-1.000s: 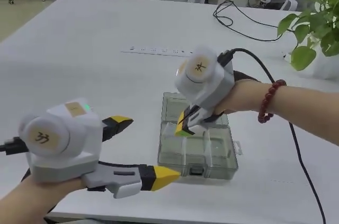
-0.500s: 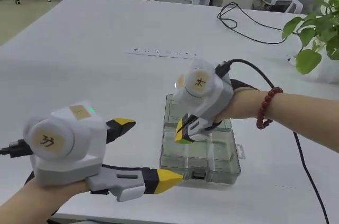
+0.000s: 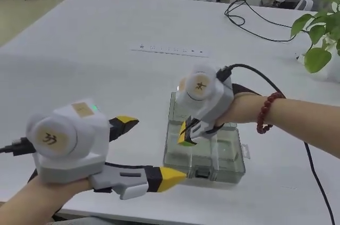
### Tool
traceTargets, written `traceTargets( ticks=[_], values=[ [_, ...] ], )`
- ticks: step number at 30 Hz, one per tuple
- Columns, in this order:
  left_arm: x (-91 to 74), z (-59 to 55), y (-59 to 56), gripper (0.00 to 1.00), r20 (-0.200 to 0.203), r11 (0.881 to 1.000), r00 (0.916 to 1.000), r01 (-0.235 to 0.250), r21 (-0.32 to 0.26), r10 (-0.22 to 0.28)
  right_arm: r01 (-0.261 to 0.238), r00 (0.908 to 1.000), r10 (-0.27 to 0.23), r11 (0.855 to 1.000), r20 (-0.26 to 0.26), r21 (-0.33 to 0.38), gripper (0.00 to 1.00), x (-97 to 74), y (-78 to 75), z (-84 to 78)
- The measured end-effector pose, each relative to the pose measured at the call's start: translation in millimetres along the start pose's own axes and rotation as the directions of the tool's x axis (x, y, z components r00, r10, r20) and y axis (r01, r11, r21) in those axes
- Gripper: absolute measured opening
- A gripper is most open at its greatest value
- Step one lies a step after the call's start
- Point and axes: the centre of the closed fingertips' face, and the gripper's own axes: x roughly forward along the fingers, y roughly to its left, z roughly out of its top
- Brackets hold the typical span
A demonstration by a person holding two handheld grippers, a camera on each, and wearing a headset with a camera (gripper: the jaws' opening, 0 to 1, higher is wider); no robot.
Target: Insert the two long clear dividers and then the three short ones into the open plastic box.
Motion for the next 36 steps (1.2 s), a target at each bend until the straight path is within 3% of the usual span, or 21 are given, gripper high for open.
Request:
traceTargets(
  ticks=[7,18,23,27,36],
  values=[
    [0.8,-0.5,-0.6,0.87,-0.002,1.000,1.0000,-0.008,-0.003,0.008,-0.027,0.9988,0.026,1.000,-0.042,-0.015,0.02,14.4,0.5,-5.2],
    [5.4,-2.9,-3.3,0.88,-0.010,1.000,0.9999,-0.009,0.000,0.009,-0.058,0.9916,0.056,0.998,-0.117,-0.015,0.02,20.2,2.5,-8.0],
    [6.1,-2.2,-3.4,0.88,-0.007,1.000,0.9999,-0.011,-0.002,0.011,-0.066,0.9906,0.064,0.998,-0.121,-0.016,0.02,20.7,3.5,-9.7],
    [6.1,-1.3,-2.8,0.88,-0.005,1.000,0.9999,-0.012,-0.001,0.012,-0.051,0.9911,0.041,0.996,-0.127,-0.075,0.03,21.7,4.3,-10.2],
    [5.0,-0.8,-1.5,0.88,-0.001,1.000,0.9999,-0.014,-0.004,0.014,-0.040,0.9943,0.033,0.997,-0.101,-0.060,0.11,18.4,3.3,-7.4]
  ],
)
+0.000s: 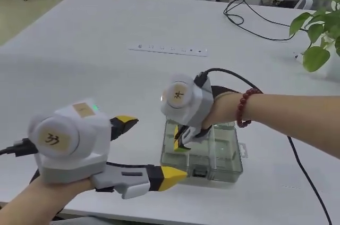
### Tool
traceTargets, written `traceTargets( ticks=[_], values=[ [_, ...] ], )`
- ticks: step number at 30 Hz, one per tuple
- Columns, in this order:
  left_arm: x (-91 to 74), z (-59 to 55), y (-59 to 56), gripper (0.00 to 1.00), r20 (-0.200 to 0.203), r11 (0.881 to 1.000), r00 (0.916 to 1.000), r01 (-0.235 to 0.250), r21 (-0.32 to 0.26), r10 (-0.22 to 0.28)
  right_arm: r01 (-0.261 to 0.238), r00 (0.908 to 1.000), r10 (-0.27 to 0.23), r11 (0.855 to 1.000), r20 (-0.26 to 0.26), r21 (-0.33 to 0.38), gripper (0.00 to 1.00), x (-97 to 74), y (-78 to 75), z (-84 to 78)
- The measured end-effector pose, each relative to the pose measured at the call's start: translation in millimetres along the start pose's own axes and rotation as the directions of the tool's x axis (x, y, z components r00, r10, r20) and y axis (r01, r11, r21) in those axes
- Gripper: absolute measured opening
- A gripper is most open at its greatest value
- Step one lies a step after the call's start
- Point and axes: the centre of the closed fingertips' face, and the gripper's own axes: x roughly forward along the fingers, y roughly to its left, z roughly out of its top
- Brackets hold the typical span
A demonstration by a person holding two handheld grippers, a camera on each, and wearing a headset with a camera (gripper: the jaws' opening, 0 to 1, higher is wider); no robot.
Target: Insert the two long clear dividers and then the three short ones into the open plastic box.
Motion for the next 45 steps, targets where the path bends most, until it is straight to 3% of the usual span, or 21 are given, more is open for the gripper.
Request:
traceTargets(
  ticks=[4,18,31,45],
  values=[
    [-0.6,0.4,-0.5,0.88,0.003,1.000,1.0000,-0.001,-0.001,0.001,0.021,0.9992,-0.022,1.000,0.035,0.023,0.17,-5.1,-3.3,3.8],
    [1.8,2.0,-3.7,0.89,0.001,1.000,1.0000,0.007,-0.001,-0.007,-0.022,0.9891,-0.001,0.988,0.147,0.153,0.31,-33.5,10.5,5.6],
    [3.4,1.6,-5.2,0.89,0.006,1.000,0.9999,0.010,-0.008,-0.010,-0.032,0.9802,-0.013,0.974,0.198,0.223,0.37,-61.2,18.5,-13.0],
    [3.6,-0.1,-4.6,0.90,0.002,1.000,1.0000,0.003,-0.001,-0.003,-0.010,0.9748,-0.052,0.962,0.217,0.275,0.41,-84.4,24.1,-48.0]
  ],
)
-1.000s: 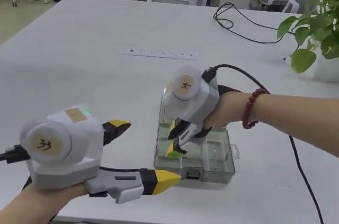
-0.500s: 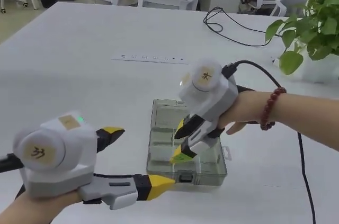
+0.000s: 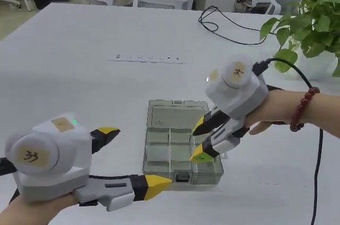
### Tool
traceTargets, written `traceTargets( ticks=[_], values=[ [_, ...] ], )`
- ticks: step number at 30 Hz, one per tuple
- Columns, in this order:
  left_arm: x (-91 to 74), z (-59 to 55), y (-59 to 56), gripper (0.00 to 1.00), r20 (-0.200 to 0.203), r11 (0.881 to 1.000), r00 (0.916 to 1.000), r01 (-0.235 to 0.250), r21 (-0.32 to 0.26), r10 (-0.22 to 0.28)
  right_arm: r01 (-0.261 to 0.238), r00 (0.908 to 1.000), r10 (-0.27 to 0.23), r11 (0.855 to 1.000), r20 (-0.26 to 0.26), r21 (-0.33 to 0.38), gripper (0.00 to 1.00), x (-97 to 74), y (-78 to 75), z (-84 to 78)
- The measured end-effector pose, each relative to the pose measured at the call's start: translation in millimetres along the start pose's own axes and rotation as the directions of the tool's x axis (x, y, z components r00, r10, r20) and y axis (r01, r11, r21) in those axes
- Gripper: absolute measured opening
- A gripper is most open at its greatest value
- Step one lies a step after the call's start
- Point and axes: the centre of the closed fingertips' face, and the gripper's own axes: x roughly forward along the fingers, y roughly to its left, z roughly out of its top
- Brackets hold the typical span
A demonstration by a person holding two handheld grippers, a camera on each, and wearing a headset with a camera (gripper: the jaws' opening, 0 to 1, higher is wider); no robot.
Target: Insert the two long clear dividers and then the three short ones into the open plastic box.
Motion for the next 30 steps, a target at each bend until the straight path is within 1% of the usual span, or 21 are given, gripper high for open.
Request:
traceTargets(
  ticks=[8,13,16,21,25,30],
  values=[
    [1.9,0.3,-1.4,0.89,-0.003,1.000,1.0000,0.000,0.005,0.000,0.024,0.9997,-0.023,1.000,-0.011,0.020,0.43,-15.7,-3.1,-22.0],
    [3.3,0.7,-2.5,0.89,-0.008,1.000,1.0000,0.001,0.015,-0.001,0.035,0.9991,-0.034,0.998,-0.023,0.046,0.43,-23.5,-5.0,-41.1],
    [3.9,0.3,-2.3,0.89,-0.013,1.000,0.9999,-0.001,0.016,0.001,0.049,0.9984,-0.048,0.997,-0.031,0.054,0.43,-26.3,-6.3,-51.3],
    [4.7,0.6,-3.3,0.89,-0.016,1.000,0.9999,-0.004,0.022,0.004,0.052,0.9979,-0.049,0.995,-0.042,0.080,0.44,-30.6,-7.1,-66.9],
    [4.7,1.0,-3.7,0.89,-0.017,1.000,0.9998,-0.007,0.022,0.008,0.063,0.9960,-0.057,0.993,-0.070,0.096,0.44,-33.9,-9.4,-84.9],
    [4.6,1.0,-5.3,0.89,-0.018,1.000,0.9998,-0.010,0.023,0.010,0.075,0.9944,-0.067,0.992,-0.082,0.101,0.45,-37.1,-12.3,-102.9]
  ],
)
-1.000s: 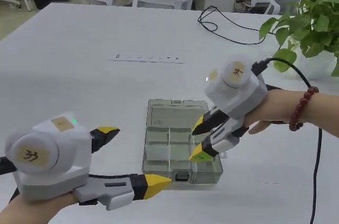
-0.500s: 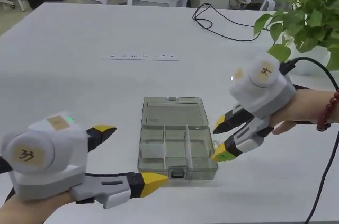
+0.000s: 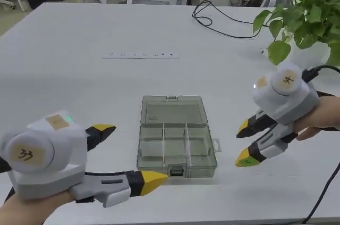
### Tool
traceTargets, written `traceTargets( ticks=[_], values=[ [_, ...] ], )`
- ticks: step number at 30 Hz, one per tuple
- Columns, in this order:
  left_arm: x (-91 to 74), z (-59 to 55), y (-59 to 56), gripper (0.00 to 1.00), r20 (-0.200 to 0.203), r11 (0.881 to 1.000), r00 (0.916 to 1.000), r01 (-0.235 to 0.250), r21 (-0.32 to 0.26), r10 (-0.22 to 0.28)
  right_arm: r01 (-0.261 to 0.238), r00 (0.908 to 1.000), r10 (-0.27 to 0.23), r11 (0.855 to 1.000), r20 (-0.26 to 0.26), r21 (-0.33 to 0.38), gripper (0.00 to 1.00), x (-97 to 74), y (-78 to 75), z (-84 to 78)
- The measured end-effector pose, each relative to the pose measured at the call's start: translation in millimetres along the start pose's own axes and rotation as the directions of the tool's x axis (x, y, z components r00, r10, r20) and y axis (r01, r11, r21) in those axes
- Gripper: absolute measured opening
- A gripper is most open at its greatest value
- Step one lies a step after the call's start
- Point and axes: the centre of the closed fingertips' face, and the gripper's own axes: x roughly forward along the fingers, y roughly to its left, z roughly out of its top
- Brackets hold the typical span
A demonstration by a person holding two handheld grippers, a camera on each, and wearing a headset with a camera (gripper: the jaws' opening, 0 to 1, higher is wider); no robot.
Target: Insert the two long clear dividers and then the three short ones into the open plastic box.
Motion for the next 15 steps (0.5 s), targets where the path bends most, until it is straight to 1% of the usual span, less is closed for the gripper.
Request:
traceTargets(
  ticks=[5,11,14,15],
  values=[
    [-0.6,-0.2,-2.1,0.89,-0.004,1.000,1.0000,-0.004,0.000,0.004,0.003,0.9997,-0.003,1.000,-0.024,0.002,0.46,0.8,-4.3,-21.2],
    [-2.1,-0.6,-3.2,0.89,-0.006,1.000,0.9999,-0.014,-0.002,0.014,0.008,0.9988,-0.009,1.000,-0.047,-0.009,0.47,1.6,-8.7,-39.2],
    [-2.7,-1.5,-4.3,0.88,-0.008,1.000,0.9998,-0.017,-0.002,0.017,0.014,0.9971,-0.015,1.000,-0.075,-0.017,0.47,3.3,-11.1,-50.7],
    [-2.7,-1.6,-4.4,0.88,-0.008,1.000,0.9998,-0.017,-0.001,0.017,0.015,0.9968,-0.016,1.000,-0.078,-0.017,0.47,3.6,-11.4,-52.2]
  ],
)
